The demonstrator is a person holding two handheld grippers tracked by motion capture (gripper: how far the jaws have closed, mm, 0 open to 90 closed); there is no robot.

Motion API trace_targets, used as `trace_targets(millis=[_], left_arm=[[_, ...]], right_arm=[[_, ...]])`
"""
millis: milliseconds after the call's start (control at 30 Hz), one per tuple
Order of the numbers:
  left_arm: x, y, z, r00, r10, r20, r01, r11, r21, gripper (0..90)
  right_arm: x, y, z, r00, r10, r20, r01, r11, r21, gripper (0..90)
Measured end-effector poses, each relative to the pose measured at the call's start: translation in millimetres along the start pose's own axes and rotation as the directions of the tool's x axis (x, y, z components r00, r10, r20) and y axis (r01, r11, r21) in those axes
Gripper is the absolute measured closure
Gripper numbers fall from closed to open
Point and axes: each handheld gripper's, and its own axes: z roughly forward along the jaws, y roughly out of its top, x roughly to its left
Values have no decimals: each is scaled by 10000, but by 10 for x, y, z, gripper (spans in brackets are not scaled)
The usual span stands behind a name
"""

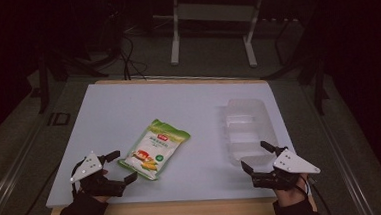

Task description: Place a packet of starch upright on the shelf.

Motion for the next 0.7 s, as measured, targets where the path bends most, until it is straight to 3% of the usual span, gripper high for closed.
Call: trace_targets(millis=[133, 167, 300, 467, 567, 600, 700], left_arm=[[-7, -3, 14, 9999, 103, 30, -104, 9999, 138, 17], [-14, 1, 22, 9998, 199, 19, -199, 9991, 383, 17], [-28, 41, 12, 9994, 277, -218, -269, 9989, 383, 17], [-90, 136, 25, 9987, 497, 134, -505, 9969, 608, 17], [-125, 181, 33, 9980, 524, 353, -543, 9969, 571, 17], [-150, 229, 36, 9975, 531, 463, -554, 9972, 503, 17], [-157, 287, 44, 9971, 464, 598, -496, 9974, 517, 17]], right_arm=[[12, 0, 8, 9999, -58, -116, 58, 10000, 30, 108], [31, 8, 17, 9997, -86, -232, 90, 9998, 197, 108], [39, 23, 14, 9997, 72, -217, -67, 9997, 228, 108], [29, 47, -3, 9958, 704, -579, -696, 9974, 160, 99], [47, 65, -1, 9935, 853, -750, -845, 9963, 132, 98], [70, 90, 1, 9911, 1093, -754, -1101, 9939, -61, 98], [92, 124, -2, 9904, 1104, -831, -1119, 9936, -139, 99]])
